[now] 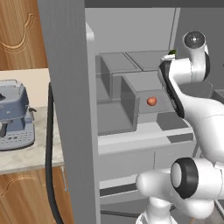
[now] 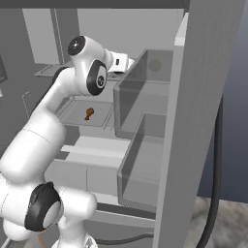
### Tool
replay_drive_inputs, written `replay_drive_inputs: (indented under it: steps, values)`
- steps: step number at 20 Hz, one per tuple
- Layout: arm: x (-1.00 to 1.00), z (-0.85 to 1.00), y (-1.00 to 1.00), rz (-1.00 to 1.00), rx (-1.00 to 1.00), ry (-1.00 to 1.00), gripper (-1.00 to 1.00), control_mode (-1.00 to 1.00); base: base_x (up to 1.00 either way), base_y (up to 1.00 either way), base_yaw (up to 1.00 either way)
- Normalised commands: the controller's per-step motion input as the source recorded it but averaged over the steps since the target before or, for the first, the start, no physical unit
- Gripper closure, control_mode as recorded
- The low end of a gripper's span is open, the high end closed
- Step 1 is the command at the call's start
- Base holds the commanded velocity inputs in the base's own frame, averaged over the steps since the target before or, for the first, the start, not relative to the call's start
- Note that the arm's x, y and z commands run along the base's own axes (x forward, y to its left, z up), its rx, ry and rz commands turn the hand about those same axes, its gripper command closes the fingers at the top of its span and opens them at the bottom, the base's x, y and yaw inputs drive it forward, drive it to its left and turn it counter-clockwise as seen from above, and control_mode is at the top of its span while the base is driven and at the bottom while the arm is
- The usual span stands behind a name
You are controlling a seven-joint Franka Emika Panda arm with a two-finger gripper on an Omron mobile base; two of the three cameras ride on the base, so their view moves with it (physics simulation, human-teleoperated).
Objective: Open the fridge, remove the peach, lime, and chicken drumstick, and place them on any counter.
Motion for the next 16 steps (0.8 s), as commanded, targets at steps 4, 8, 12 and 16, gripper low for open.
replay_drive_inputs:
  steps: [4,8,12,16]
  values:
    - [0.86,-0.03,-0.32,0.0,0.0,0.06,-1.0,-1.0,0.0,0.0,0.0]
    - [0.81,-0.05,-0.19,0.0,0.0,0.0,-1.0,-1.0,0.0,0.0,0.0]
    - [0.59,-0.13,-0.37,0.0,0.0,-0.01,-1.0,-1.0,0.0,0.0,0.0]
    - [0.5,-0.1,-0.46,0.0,0.0,-0.01,-1.0,-1.0,0.0,0.0,0.0]
